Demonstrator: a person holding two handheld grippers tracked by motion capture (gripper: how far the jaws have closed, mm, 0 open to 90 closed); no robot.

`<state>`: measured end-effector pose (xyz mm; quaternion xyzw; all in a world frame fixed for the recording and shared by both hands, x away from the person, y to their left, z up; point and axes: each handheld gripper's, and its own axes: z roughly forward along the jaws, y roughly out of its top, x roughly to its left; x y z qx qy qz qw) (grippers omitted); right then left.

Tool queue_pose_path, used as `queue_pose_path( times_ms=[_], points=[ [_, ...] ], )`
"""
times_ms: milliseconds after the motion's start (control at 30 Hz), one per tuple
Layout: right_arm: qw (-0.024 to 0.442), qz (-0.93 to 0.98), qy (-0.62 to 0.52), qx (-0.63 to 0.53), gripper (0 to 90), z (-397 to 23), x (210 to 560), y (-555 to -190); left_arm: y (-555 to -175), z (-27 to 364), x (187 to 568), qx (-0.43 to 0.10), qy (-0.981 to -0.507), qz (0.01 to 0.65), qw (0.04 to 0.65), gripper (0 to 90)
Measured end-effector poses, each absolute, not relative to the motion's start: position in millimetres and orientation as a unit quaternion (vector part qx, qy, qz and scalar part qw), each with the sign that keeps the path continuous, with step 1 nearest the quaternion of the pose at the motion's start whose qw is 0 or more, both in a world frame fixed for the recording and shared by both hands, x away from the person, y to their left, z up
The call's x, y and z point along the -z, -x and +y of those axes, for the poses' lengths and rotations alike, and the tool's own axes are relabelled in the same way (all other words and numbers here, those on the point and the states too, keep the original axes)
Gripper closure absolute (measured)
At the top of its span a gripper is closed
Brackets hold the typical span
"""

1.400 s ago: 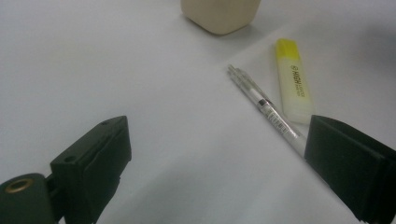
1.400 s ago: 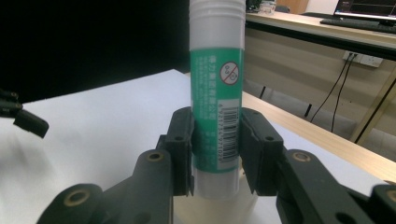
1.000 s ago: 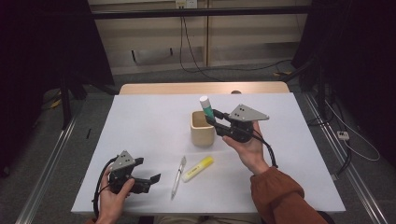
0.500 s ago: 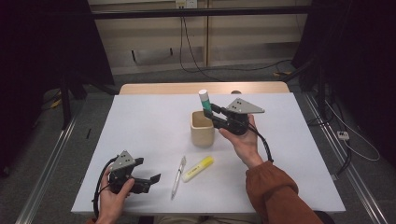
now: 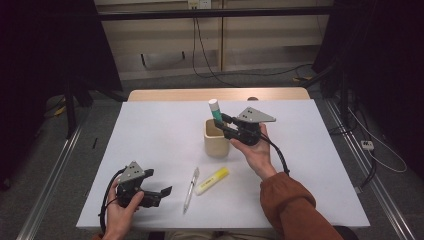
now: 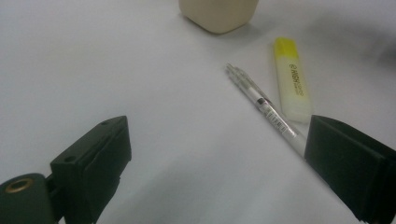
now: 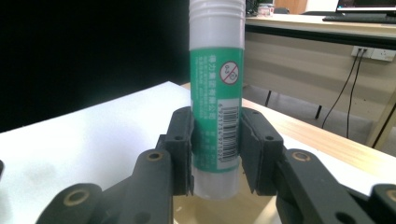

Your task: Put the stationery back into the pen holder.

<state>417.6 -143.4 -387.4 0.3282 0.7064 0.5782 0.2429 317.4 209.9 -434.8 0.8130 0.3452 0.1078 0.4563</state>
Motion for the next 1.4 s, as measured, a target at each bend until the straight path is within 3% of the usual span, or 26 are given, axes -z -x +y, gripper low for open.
queue_pose_path(
  times_ms=[633, 667, 767, 1067, 1167, 1400],
  points=[
    [0.244, 0.718, -0.336, -0.559, 66.8, -142, 407, -420, -317, 210, 435, -0.107, -0.813, 0.347, 0.456, 7.3],
    [0.244, 0.717, -0.337, -0.559, 65.5, -142, 407, -419, -317, 210, 435, -0.107, -0.813, 0.347, 0.456, 7.3],
    [0.241, 0.710, -0.347, -0.563, 44.8, -142, 406, -419, -318, 210, 435, -0.108, -0.813, 0.345, 0.456, 7.3],
    [0.251, 0.703, -0.346, -0.569, 17.1, -145, 394, -410, -317, 210, 435, -0.108, -0.813, 0.345, 0.456, 7.3],
    [0.245, 0.706, -0.358, -0.560, 12.3, -151, 394, -409, -318, 210, 435, -0.107, -0.813, 0.347, 0.456, 7.3],
    [0.236, 0.714, -0.366, -0.548, 11.4, -163, 395, -398, -318, 210, 436, -0.103, -0.813, 0.349, 0.455, 7.3]
  ],
)
